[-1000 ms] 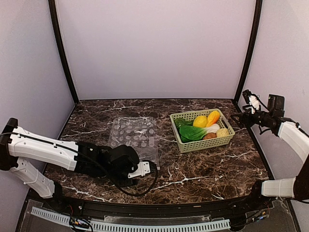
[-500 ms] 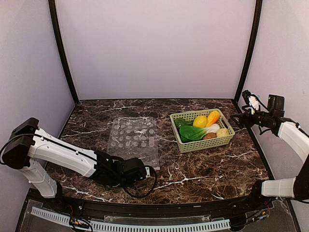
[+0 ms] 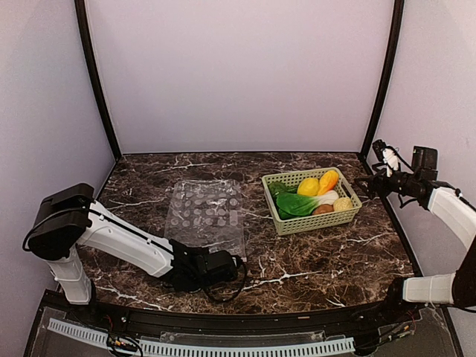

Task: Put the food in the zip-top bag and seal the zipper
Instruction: Pick up the zipper food storage bag at the center of the board, then adjust the bin at the center of the board.

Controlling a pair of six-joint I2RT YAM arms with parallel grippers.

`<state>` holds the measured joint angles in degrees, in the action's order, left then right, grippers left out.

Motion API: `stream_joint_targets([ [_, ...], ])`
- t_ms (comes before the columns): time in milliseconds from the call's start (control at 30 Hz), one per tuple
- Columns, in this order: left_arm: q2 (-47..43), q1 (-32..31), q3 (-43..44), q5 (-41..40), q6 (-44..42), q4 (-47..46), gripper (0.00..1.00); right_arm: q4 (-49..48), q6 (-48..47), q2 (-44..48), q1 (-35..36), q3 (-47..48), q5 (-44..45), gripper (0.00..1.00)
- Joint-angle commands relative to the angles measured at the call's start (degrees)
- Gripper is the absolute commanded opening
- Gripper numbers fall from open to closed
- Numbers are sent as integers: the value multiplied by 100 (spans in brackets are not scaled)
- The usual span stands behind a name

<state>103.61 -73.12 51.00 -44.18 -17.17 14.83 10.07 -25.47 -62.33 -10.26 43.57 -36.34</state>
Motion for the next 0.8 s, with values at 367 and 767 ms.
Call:
stream_joint_targets([
  [367, -2087, 1835, 1666, 1525, 1153, 994, 1, 538, -452, -664, 902, 273, -145, 84],
  [767, -3580, 3320, 222, 3103, 2321, -1090, 1, 2426, 371, -3909, 3122, 3643, 99, 63],
])
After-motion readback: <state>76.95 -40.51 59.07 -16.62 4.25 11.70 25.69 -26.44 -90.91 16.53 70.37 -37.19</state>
